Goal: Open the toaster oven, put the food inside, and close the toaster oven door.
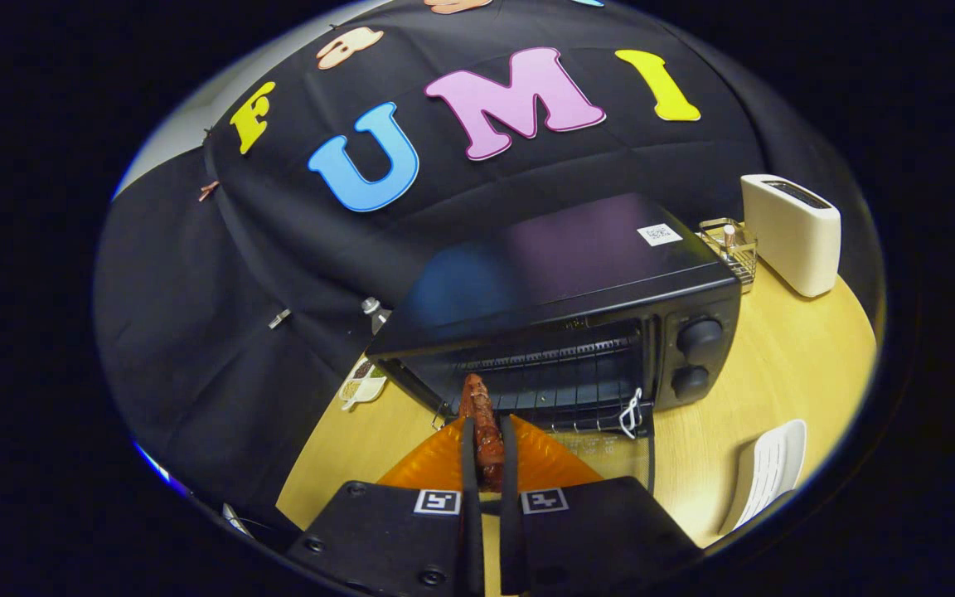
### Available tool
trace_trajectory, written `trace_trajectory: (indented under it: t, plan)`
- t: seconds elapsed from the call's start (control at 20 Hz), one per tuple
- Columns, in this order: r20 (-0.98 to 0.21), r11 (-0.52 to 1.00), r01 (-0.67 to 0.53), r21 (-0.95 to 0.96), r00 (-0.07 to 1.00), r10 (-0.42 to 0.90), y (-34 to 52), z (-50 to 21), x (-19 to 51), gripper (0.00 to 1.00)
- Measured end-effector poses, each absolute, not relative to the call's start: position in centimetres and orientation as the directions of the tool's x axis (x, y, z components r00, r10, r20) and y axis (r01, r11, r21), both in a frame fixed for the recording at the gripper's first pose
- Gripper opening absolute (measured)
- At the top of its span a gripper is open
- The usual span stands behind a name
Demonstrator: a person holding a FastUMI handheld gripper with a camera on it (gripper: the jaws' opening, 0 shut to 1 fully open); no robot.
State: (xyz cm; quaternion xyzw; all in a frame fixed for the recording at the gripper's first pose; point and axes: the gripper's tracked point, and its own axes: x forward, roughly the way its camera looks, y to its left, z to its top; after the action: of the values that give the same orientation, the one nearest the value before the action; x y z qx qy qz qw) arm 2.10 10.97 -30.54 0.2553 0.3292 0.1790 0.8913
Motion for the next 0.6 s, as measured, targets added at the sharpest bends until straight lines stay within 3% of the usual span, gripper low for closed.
trace_trajectory:
  t: [0.6]
  plan:
    - [-0.46, 0.741, -0.042, 0.671, 0.759, 0.461, 12.8, -36.3, 10.0, 0.12]
